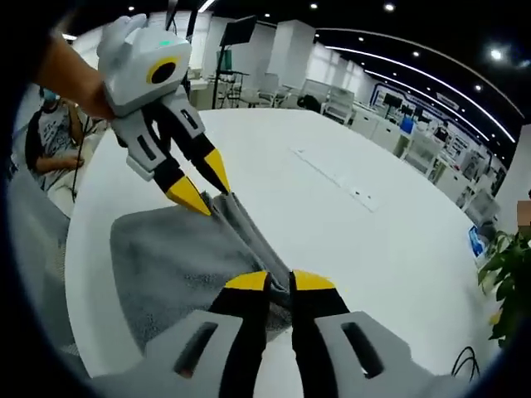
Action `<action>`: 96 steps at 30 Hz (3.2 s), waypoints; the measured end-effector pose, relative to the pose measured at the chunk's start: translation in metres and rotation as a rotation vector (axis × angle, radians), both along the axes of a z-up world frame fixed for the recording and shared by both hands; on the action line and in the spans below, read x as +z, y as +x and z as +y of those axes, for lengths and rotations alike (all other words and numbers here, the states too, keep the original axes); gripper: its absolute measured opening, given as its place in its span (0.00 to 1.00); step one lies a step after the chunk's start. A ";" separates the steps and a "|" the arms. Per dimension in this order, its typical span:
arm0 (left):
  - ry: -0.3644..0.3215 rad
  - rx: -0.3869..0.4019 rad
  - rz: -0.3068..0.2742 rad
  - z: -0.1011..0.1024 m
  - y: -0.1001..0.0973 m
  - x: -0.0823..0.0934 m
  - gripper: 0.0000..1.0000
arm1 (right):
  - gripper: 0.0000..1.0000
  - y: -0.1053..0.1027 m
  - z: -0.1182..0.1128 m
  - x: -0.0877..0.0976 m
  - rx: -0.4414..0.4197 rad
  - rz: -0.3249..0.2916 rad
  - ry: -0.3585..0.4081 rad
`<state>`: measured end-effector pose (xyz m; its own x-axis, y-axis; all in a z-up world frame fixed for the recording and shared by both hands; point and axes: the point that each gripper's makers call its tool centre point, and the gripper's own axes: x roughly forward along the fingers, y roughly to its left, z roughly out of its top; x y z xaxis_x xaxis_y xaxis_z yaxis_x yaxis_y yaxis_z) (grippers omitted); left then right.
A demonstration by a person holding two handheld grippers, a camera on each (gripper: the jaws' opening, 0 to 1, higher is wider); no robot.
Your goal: Fold the towel on the table until its edges align and the towel forms a compact rectangular stack.
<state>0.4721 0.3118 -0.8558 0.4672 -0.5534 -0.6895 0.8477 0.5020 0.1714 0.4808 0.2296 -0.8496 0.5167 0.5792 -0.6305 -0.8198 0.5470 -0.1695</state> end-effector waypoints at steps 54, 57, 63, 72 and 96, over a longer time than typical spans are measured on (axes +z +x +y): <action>0.017 0.083 0.029 0.011 -0.032 -0.028 0.43 | 0.30 -0.067 -0.019 -0.043 -0.042 0.184 0.066; 0.003 0.092 0.022 0.012 -0.033 -0.023 0.43 | 0.30 -0.062 -0.021 -0.044 -0.060 0.189 0.083; -0.078 0.125 0.024 0.012 -0.042 -0.011 0.46 | 0.35 -0.062 -0.022 -0.035 -0.124 0.188 0.156; -0.124 0.228 0.054 0.021 -0.057 -0.011 0.47 | 0.44 -0.059 -0.032 -0.039 -0.237 0.172 0.184; -0.220 0.354 0.315 0.020 -0.053 -0.047 0.40 | 0.32 -0.063 -0.024 -0.056 -0.287 0.286 0.179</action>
<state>0.4193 0.3321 -0.9023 0.4405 -0.5465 -0.7122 0.6128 0.7628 -0.2064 0.4177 0.2057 -0.9058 0.4920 0.5510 -0.6740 -0.6307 0.7593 0.1603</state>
